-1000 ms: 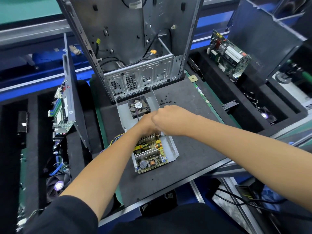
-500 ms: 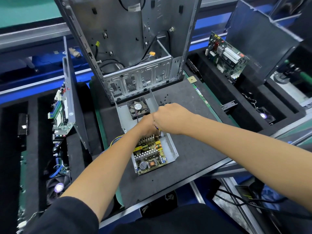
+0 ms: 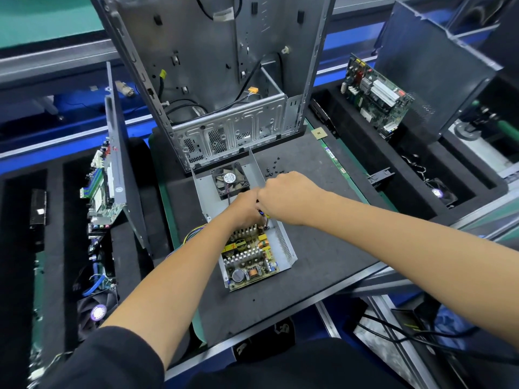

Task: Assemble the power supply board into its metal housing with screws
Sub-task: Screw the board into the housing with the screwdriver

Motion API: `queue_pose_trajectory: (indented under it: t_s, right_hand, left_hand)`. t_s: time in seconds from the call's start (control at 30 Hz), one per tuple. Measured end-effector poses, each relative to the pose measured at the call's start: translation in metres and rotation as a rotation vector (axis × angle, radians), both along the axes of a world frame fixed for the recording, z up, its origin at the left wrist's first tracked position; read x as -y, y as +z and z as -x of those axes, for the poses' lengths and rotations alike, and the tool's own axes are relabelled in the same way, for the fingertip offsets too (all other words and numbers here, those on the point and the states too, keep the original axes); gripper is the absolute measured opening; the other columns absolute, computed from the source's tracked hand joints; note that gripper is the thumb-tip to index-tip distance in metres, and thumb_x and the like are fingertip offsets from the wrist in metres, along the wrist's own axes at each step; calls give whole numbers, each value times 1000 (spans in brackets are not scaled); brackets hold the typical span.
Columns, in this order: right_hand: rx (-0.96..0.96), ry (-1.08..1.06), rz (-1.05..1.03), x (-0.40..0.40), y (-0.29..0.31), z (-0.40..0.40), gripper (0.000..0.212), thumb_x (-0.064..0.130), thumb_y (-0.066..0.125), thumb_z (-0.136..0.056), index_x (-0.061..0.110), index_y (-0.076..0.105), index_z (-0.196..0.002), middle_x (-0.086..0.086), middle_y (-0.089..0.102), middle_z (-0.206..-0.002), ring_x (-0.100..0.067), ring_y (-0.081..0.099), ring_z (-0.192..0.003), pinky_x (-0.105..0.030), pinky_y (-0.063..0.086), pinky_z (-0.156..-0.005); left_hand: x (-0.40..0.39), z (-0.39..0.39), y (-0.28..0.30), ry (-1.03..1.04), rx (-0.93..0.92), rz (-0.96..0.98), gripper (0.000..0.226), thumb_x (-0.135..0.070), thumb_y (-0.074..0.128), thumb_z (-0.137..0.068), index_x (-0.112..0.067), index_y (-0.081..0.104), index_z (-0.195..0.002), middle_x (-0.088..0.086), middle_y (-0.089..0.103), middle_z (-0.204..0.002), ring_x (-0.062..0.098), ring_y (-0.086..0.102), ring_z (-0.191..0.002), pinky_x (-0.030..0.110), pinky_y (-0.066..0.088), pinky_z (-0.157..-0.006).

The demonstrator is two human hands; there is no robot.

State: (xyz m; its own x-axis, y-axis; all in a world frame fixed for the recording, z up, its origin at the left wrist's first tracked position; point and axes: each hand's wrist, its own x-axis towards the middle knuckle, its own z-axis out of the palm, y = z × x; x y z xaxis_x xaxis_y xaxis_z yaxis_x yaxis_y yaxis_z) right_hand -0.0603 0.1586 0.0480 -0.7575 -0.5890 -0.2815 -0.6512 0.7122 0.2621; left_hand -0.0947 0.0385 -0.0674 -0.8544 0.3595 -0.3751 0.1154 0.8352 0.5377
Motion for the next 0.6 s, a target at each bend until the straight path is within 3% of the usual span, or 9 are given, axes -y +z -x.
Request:
queue_pose_trajectory:
  t_s: [0.1, 0.17, 0.23, 0.33, 0.5, 0.6]
  right_hand:
    - [84, 1, 33, -1, 2, 0, 26, 27, 49, -98, 8, 50, -116, -10, 53, -110, -25, 59, -73, -32, 36, -55]
    - [146, 15, 48, -2, 5, 0, 27, 11, 53, -90, 7, 47, -117, -11, 52, -109, -23, 51, -67, -31, 31, -53]
    - [143, 4, 80, -3, 6, -1, 27, 7, 54, -84, 8, 52, -112, -10, 56, -97, -26, 51, -69, -30, 30, -51]
    - [140, -21, 112, -3, 2, -3, 24, 17, 55, -87, 12, 52, -111, -5, 50, -79, -25, 45, -64, -28, 30, -50]
    - [78, -34, 123, -4, -4, 2, 36, 40, 48, -97, 9, 57, -115, -14, 63, -108, -34, 64, -92, -33, 40, -63]
    - [91, -60, 113, -5, -3, 2, 41, 43, 47, -98, 7, 58, -114, -14, 60, -111, -34, 63, -92, -33, 39, -64]
  left_hand:
    - [-1, 0, 0, -41, -38, -27, 31, -9, 70, -75, -6, 62, -105, 1, 50, -84, 18, 44, -75, 18, 26, -50]
    - [-2, 0, 1, -64, -24, -19, 22, -5, 70, -75, -5, 63, -96, 4, 55, -79, 20, 46, -75, 22, 31, -50]
    - [-2, 1, 2, -47, 22, -12, 19, -2, 71, -73, -8, 61, -88, 1, 52, -72, 21, 48, -74, 21, 33, -47]
    - [0, 3, 4, -6, 98, -62, 39, -4, 74, -68, -8, 61, -106, 2, 57, -90, 21, 54, -83, 27, 42, -60]
    - [-3, 6, 7, -106, 68, 12, 32, 0, 72, -71, -3, 63, -102, 11, 60, -97, 29, 55, -93, 32, 43, -71]
    - [-5, 7, 8, -148, 20, 67, 38, -4, 69, -78, 0, 61, -115, 17, 62, -113, 33, 56, -105, 39, 48, -84]
